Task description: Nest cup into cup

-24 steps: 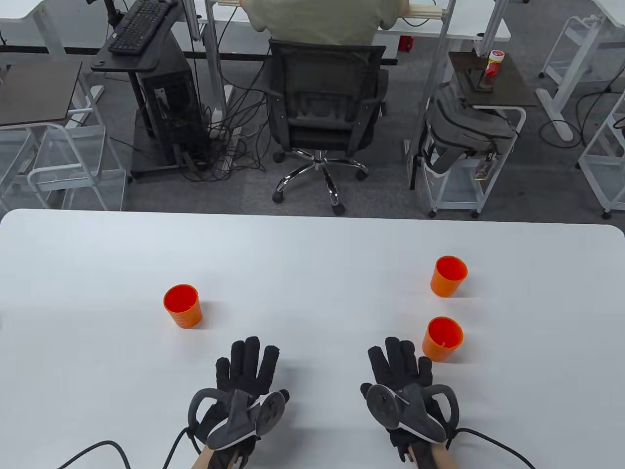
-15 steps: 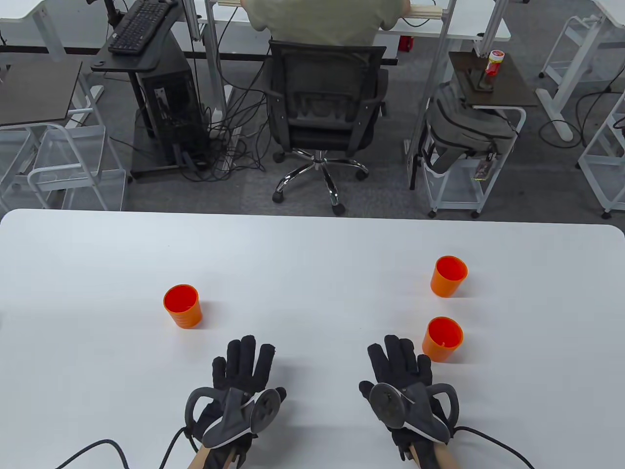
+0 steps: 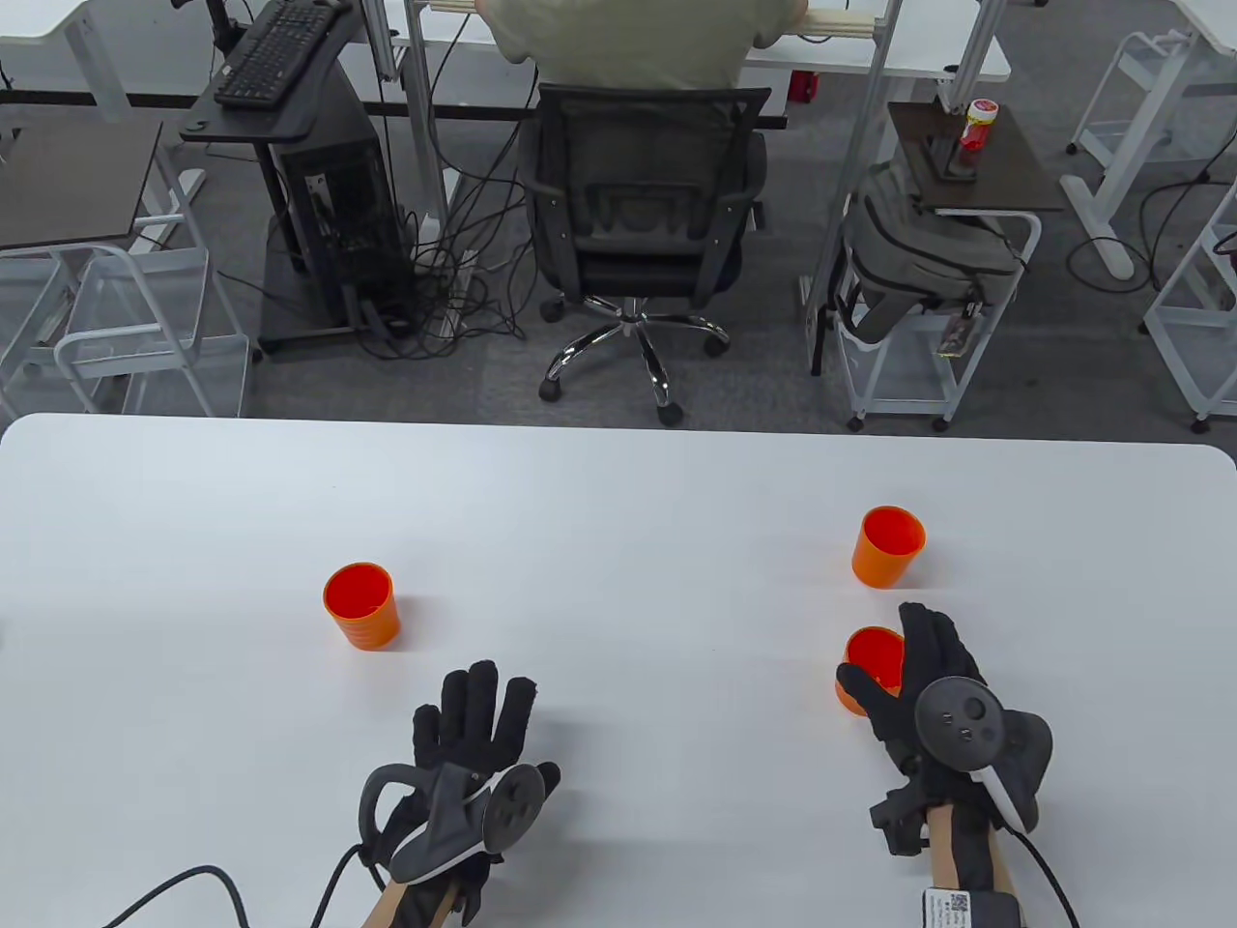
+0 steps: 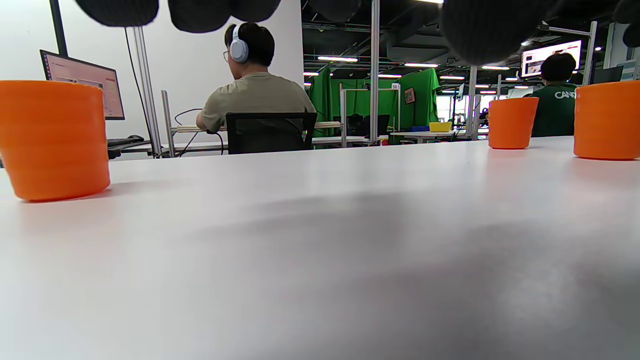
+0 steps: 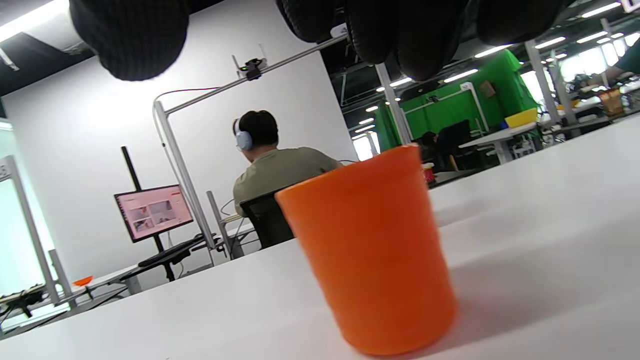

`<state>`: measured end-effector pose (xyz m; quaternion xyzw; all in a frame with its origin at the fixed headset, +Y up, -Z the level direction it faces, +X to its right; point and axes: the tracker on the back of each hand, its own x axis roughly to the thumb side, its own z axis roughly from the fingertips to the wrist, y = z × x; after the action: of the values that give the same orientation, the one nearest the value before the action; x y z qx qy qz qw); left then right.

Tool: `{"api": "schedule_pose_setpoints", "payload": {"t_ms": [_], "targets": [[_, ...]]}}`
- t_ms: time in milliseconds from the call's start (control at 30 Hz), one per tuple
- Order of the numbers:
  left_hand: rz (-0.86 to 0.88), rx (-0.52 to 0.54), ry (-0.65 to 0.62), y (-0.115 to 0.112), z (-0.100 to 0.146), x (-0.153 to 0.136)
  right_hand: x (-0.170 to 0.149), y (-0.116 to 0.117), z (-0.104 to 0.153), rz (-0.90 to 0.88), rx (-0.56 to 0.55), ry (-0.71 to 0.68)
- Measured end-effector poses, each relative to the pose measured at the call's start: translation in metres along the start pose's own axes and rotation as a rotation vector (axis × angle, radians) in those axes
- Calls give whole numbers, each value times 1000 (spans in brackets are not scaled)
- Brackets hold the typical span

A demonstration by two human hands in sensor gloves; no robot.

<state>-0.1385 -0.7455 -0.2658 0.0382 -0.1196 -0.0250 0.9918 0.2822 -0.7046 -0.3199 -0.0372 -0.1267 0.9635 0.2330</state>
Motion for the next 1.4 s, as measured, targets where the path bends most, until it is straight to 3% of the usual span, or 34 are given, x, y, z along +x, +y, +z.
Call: {"api": "schedule_pose_setpoints", "payload": {"t_ms": [267,600,833,1033,1400], "targets": [[-11,-11,6,0,0,0,-26,19,-18,-44,170,102],[-33,-25,18,-3,-1,-4,-20,38,-28,8,192,145],[-36,-25,19,-2,-1,-4,-9,41,-27,27,131,121],[-41,-25,20,-2,-1,-5,30,35,-16,-25,175,-32],[-45,-25,21,-2,-1,-6,117,70,40,-72,394,-353]]}}
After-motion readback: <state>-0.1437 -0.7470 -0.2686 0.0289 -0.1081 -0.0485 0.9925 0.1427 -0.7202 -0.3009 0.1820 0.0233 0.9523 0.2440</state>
